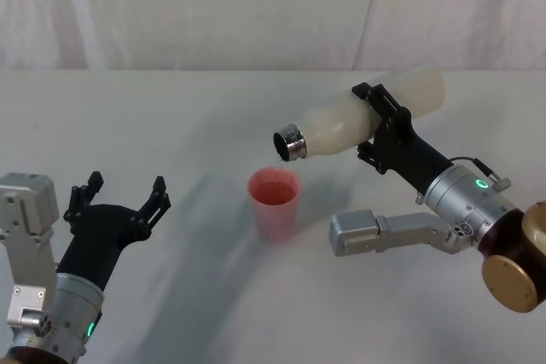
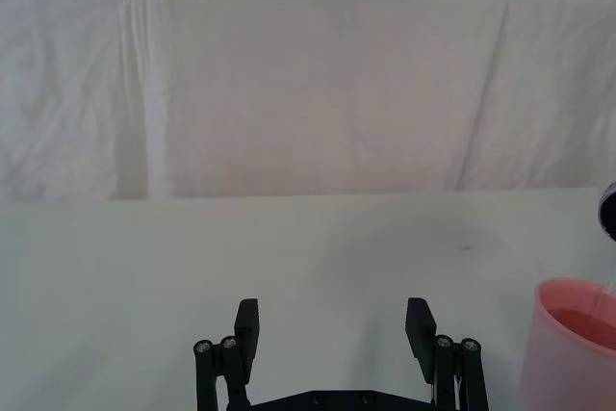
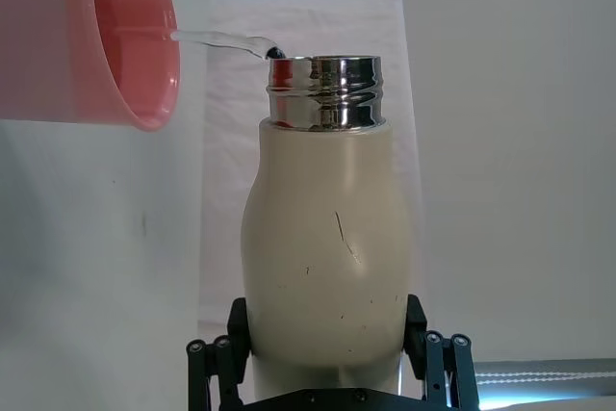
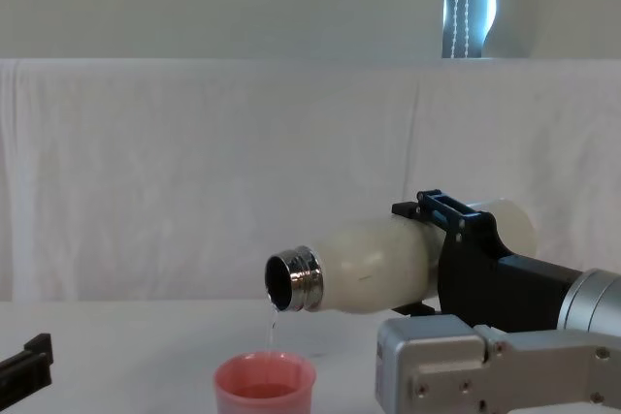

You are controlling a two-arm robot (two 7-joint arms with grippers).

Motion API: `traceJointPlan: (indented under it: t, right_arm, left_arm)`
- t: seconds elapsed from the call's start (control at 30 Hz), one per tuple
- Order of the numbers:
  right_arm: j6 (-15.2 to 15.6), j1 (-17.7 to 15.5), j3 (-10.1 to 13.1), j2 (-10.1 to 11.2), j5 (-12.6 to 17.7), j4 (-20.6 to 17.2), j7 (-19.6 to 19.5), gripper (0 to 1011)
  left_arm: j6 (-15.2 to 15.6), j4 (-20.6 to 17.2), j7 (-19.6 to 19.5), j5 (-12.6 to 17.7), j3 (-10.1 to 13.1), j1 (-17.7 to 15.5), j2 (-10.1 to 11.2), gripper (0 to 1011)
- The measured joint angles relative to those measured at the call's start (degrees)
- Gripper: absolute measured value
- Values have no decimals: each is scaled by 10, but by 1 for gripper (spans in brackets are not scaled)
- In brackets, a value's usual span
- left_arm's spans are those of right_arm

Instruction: Grasp the thermos with one hand and pour water into the cup lid.

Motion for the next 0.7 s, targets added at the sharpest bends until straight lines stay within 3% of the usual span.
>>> traceJointPlan:
  t: [0.33, 0.7]
  right_arm:
    - [-1, -1, 1, -2, 4, 0, 0, 951]
    - [-11, -12, 13, -13, 34, 0, -1, 951]
  left_arm:
    - [0, 0, 0, 0, 0, 0, 0, 1001]
    - [0, 0, 0, 0, 0, 0, 0, 1001]
